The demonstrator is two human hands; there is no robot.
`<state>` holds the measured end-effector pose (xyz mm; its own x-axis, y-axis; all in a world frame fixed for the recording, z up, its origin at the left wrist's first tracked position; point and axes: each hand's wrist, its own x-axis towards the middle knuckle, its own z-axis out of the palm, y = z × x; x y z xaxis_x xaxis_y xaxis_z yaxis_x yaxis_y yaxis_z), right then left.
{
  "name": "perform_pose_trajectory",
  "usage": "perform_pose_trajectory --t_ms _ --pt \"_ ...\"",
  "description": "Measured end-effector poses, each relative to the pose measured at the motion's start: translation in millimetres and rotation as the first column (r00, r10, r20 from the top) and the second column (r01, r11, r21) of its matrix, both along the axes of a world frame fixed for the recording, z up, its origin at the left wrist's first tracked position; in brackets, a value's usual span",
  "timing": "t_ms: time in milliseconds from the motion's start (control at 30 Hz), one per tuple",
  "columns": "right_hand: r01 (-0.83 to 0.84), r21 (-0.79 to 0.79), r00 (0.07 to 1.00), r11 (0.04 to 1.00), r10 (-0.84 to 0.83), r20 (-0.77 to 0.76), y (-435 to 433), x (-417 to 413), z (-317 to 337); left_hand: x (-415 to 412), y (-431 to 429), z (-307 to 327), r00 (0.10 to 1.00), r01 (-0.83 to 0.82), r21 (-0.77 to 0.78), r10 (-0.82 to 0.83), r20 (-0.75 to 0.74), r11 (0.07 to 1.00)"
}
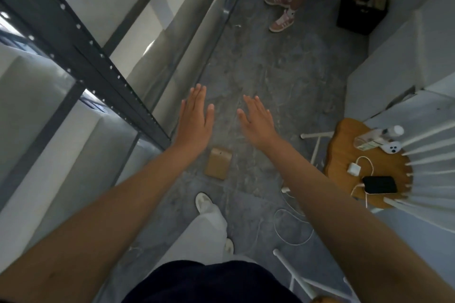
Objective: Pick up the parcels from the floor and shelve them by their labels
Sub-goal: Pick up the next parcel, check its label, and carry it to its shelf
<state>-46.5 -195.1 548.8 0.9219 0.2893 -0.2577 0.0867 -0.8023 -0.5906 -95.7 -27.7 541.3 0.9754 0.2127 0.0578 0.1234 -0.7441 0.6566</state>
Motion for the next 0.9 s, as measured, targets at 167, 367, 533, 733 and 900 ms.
perform_pose_trajectory --t_ms 167,367,533,733,900 --pt "-0.009 -0.026 0.996 1.000 0.007 -0.086 18 51 -34 44 20 -26 0.998 0.013 -0.018 -0.014 -0.065 1.000" --pt "-0.024 -0.049 0.988 0.999 0.016 -0.157 30 94 -78 84 29 -65 0.988 -0.024 -0.006 0.023 -0.155 1.000" --pt "-0.128 -0.084 0.945 0.988 0.096 -0.312 29 122 -134 105 31 -124 0.972 -0.074 -0.026 0.066 -0.225 0.997" --pt "-0.145 -0.075 0.899 0.987 0.100 -0.427 34 154 -225 122 36 -219 0.923 -0.177 -0.023 0.158 -0.351 0.984" --pt "-0.098 -0.053 0.871 0.994 0.060 -0.487 31 160 -311 113 25 -300 0.876 -0.277 -0.085 0.215 -0.432 0.957"
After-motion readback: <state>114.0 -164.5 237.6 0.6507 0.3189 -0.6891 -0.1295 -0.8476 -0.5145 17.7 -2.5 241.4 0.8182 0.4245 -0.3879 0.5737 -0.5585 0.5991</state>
